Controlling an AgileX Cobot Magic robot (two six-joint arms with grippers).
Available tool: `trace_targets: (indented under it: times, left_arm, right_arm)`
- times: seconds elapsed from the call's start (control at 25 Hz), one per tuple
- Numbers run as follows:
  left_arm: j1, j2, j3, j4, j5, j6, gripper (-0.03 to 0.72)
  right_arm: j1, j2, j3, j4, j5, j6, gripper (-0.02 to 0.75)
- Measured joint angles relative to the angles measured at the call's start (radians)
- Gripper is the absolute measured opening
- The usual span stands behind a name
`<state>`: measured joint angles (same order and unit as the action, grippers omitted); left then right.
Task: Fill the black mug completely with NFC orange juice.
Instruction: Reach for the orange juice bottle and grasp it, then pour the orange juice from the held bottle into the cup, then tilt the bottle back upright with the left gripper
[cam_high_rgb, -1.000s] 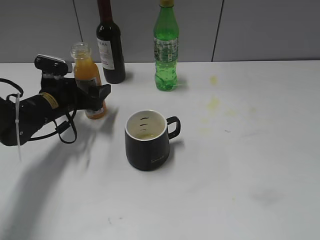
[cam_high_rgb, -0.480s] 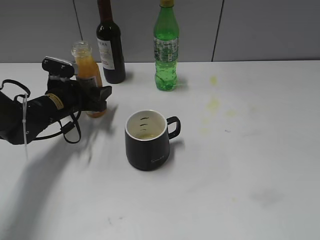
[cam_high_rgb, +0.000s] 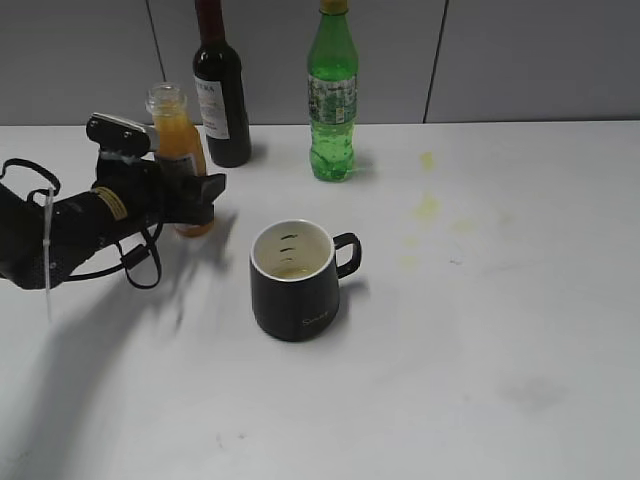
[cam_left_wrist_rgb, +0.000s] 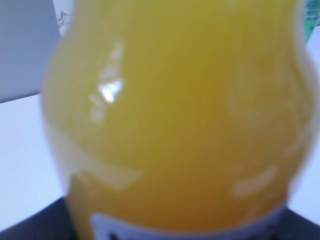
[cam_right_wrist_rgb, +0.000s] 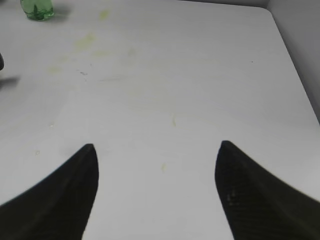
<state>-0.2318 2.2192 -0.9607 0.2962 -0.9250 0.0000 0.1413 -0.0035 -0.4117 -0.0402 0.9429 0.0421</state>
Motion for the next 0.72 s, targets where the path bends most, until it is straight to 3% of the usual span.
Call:
trace_targets:
  times: [0.44, 0.72]
  left_arm:
    - [-0.007, -0.175, 0.094, 0.174, 0.028, 0.000, 0.468]
    - [-0.049, -0.207, 0.114, 0.242, 0.069, 0.000, 0.468]
  right_arm:
    - [0.000, 0.000, 0.000, 0.000, 0.000, 0.000, 0.553]
    - [0.000, 0.000, 0.000, 0.000, 0.000, 0.000, 0.553]
